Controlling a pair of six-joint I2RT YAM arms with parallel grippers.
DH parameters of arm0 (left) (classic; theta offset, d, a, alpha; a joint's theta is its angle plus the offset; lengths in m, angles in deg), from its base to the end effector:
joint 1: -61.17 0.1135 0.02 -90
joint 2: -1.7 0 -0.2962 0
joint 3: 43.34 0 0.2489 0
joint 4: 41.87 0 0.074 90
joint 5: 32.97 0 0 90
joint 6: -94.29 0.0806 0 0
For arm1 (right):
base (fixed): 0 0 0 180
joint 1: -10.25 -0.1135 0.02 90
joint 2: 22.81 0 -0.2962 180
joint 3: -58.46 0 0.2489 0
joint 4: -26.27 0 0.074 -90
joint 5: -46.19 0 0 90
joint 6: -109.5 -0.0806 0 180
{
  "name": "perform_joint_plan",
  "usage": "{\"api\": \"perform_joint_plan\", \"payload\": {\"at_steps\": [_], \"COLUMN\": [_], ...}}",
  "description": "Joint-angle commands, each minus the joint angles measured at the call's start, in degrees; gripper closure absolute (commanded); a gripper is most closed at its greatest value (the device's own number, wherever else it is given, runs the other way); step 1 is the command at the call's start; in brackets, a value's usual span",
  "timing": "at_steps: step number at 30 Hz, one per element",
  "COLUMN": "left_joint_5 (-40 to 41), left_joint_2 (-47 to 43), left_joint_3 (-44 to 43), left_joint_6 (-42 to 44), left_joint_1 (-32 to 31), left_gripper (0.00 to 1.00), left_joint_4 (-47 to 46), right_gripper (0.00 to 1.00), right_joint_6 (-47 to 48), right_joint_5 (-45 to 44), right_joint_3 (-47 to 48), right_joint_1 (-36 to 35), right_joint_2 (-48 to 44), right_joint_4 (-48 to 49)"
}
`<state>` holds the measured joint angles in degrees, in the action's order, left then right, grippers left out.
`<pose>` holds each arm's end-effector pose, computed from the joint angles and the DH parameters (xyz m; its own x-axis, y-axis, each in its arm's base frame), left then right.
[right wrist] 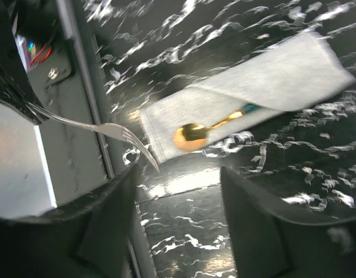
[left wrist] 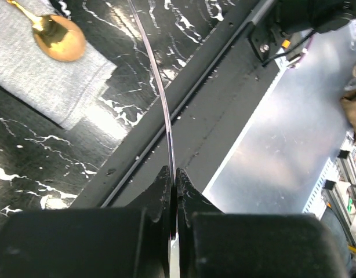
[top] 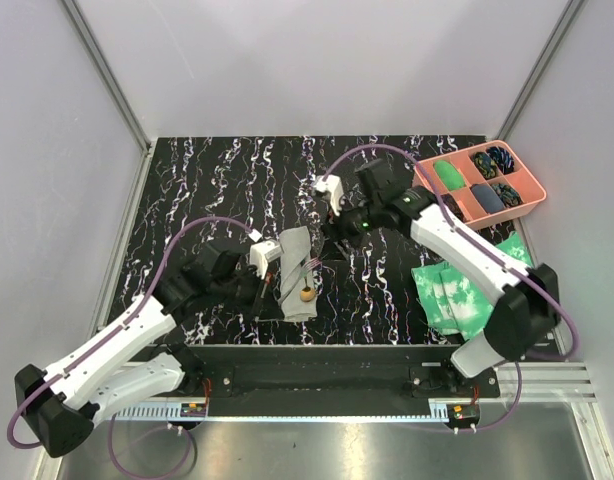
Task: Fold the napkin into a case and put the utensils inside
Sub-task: Pass from the left arm to the right
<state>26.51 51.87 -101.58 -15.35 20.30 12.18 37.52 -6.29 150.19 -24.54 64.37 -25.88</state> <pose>0.1066 -0.1464 0.2728 -0.7913 0.3018 -0.5317 0.5995 0.5542 -0.5775 0.2566 0.2380 0.3272 -0.3324 -0.5297 -0.7804 -0.9387 0.2662 0.2191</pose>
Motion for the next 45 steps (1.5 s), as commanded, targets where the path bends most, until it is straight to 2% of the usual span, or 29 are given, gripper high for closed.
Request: {"api": "perform_joint_plan", "payload": {"at_steps": [1,3,6,9,10,11,13,17,21,26,29,32,36,37,39,40,45], "left_joint_5": [-4.4,-5.2,-5.2,-5.4,-5.4,-5.3,-5.7,-6.0,-6.3,-6.7,-7.0,-6.1,-6.2,-6.0,-5.9,-6.0,-6.9], "left_joint_2": [-1.7,-1.7,-2.2,-2.8,-2.8,-3.0,-2.8,-2.0,-1.5,-1.3,-1.5,-1.6,-1.7,-1.7,-1.4,-1.1,-0.9], "left_joint_3": [-0.2,0.0,0.0,-0.1,-0.1,0.0,-0.1,-0.1,-0.1,-0.2,-0.3,-0.4,-1.5,-1.8,-2.3,-2.4,-2.7], "left_joint_6": [1.1,1.1,1.2,1.2,1.1,1.2,1.4,1.4,1.5,1.6,1.6,1.4,1.5,1.8,2.3,2.4,2.4], "left_joint_1": [0.0,0.0,0.0,0.0,0.0,0.0,0.0,0.0,0.0,0.0,0.0,0.0,0.1,0.1,0.0,0.1,0.1], "left_gripper": [1.0,1.0,1.0,1.0,1.0,1.0,1.0,1.0,1.0,1.0,1.0,1.0,1.0,1.0,1.0,1.0,1.0], "left_joint_4": [-1.0,-1.0,-1.0,-0.9,-0.9,-0.9,-0.8,-0.5,-0.5,-0.5,-0.5,-0.5,-0.5,-0.1,0.5,0.6,0.6], "right_gripper": [0.41,0.42,0.46,0.59,0.68,0.71,0.71,0.62,0.6,0.62,0.69,0.83,0.92,0.91,0.79,0.77,0.75], "right_joint_6": [9.4,10.1,10.6,10.4,10.3,10.2,9.8,10.1,10.8,10.8,10.5,9.8,9.9,10.4,10.4,10.5,10.8], "right_joint_5": [3.5,0.8,1.6,2.1,2.7,3.2,3.4,0.2,-0.4,1.4,2.6,4.1,5.2,5.4,4.8,4.6,5.6], "right_joint_3": [7.0,9.1,9.8,10.2,10.4,10.7,10.7,11.7,13.2,14.6,14.7,14.5,11.7,11.3,9.9,9.5,9.9], "right_joint_1": [-4.1,-5.5,-5.8,-5.9,-6.0,-6.2,-6.9,-7.5,-7.4,-7.8,-8.3,-8.9,-9.3,-9.3,-9.4,-9.4,-9.7], "right_joint_2": [6.0,7.6,8.5,8.7,9.2,9.4,9.6,9.3,8.6,10.1,11.1,11.6,10.1,9.9,8.6,8.3,8.1], "right_joint_4": [-11.5,-13.9,-14.5,-14.6,-15.0,-15.3,-15.3,-15.2,-15.3,-16.0,-16.2,-16.6,-15.6,-15.6,-14.4,-14.1,-13.9]}}
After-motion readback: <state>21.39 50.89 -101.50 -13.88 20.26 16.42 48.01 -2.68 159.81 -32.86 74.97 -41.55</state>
